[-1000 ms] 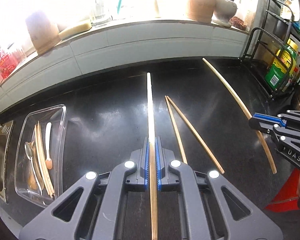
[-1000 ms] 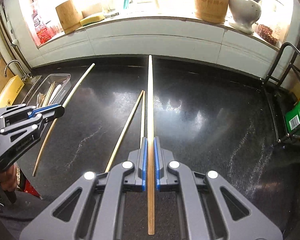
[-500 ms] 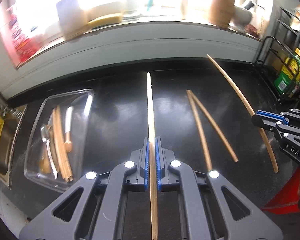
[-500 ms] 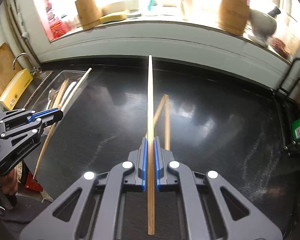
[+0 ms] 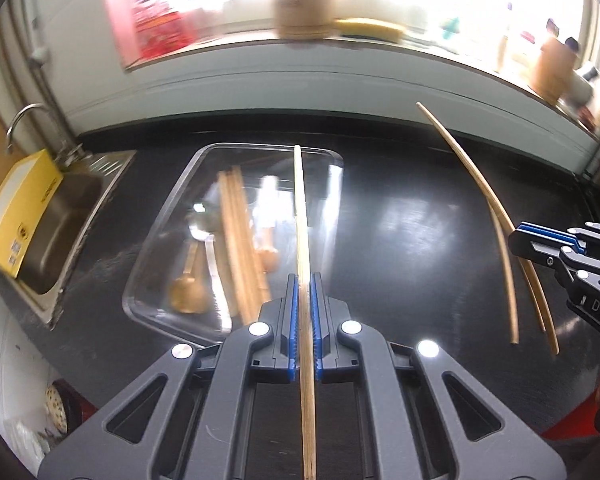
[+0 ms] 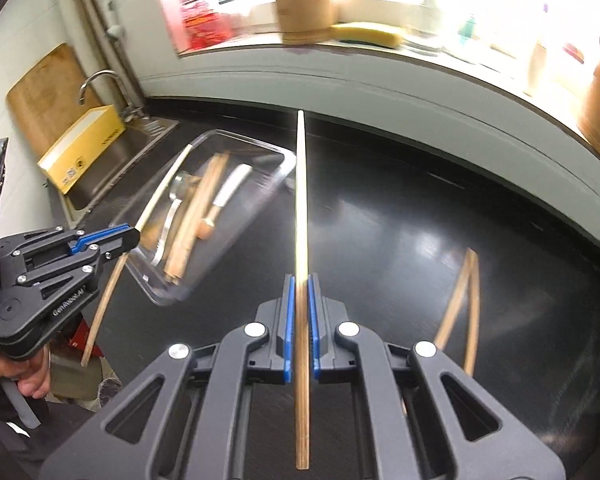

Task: Organize utensils
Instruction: 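Carry both chopsticks over the clear tray with both tools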

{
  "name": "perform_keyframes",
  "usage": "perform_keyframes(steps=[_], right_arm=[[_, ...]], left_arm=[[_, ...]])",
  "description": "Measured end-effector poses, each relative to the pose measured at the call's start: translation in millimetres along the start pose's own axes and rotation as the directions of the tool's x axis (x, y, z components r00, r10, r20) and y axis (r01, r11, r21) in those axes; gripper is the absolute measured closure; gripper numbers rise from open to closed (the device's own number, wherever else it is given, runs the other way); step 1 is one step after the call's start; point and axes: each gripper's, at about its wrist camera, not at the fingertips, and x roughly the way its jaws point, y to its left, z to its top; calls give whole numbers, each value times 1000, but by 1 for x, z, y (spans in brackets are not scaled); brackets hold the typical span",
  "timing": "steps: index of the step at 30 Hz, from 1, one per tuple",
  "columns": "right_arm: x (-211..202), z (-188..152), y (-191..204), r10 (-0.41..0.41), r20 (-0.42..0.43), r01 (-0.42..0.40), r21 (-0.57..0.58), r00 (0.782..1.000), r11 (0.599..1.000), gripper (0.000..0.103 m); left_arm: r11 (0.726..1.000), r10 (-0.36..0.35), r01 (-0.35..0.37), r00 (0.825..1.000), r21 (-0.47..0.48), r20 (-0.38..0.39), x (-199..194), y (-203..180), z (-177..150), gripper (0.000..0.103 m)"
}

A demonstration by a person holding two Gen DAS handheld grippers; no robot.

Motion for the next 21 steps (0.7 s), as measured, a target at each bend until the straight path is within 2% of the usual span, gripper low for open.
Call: perform_keyframes(steps=[5, 10, 14, 21], right_arm=[[25, 32, 38, 66, -8, -66, -15, 998, 998, 96], [56, 61, 62, 149, -49, -146, 52, 988, 988, 96], [77, 75, 77, 167, -77, -162, 66, 983, 985, 96], [116, 90, 98, 179, -139, -172, 66, 974, 983, 96]], left_arm=[[999, 26, -26, 1000, -41, 1, 7, 41, 11, 98], [996, 38, -38, 999, -77, -3, 20, 72, 24, 98], [987, 15, -22, 999, -157, -42, 42, 96, 37, 98], [984, -10, -6, 996, -177, -87, 76, 108, 46, 98]])
